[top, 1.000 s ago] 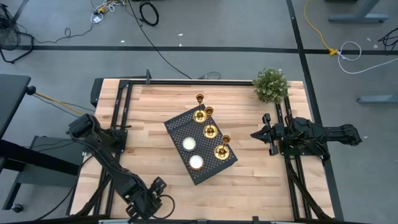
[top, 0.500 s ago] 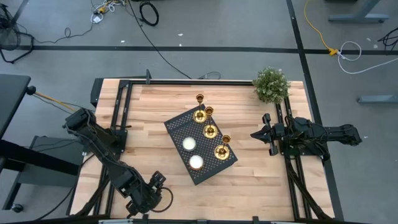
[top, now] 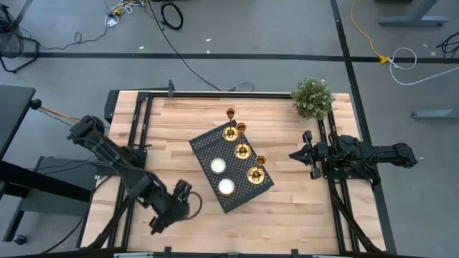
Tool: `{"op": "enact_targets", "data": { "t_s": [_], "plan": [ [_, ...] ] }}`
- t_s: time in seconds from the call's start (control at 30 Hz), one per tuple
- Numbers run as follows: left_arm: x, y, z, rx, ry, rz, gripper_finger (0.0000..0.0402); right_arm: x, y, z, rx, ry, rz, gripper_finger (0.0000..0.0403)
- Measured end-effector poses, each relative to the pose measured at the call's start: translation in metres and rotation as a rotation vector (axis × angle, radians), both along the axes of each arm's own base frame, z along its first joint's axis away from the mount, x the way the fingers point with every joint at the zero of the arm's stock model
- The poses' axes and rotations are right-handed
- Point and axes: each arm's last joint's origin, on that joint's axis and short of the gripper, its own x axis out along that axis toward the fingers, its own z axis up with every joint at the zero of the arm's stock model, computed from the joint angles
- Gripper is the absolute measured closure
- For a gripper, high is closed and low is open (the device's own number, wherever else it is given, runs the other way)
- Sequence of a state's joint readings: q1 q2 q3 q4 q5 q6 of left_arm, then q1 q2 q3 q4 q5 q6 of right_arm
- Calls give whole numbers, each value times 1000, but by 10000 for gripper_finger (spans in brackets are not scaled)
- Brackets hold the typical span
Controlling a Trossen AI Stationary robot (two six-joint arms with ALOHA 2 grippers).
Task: Pick & Place candle stick holders
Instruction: Put the red and black scented candle on the shelf aligned with the other scented candles
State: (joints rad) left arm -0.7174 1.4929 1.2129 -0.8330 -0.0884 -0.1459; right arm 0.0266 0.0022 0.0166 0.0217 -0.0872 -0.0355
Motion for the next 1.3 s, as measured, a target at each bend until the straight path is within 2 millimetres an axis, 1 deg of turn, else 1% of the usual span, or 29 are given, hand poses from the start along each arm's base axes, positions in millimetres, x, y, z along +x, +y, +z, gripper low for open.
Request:
{"op": "enact_targets", "data": {
  "t_s": [0.2, 0.57, 1.13, 1.3],
  "plan": [
    [0, 30, 15, 38, -11, 91, 95, 0, 0, 0, 0, 0, 0, 385],
    [6, 82, 29, 53, 1, 266, 95, 0, 0, 0, 0, 0, 0, 385],
    [24, 148, 30, 59, 21, 536, 95, 0, 0, 0, 0, 0, 0, 385],
    [28, 171, 30, 68, 3, 634, 95, 0, 0, 0, 0, 0, 0, 385]
  ]
}}
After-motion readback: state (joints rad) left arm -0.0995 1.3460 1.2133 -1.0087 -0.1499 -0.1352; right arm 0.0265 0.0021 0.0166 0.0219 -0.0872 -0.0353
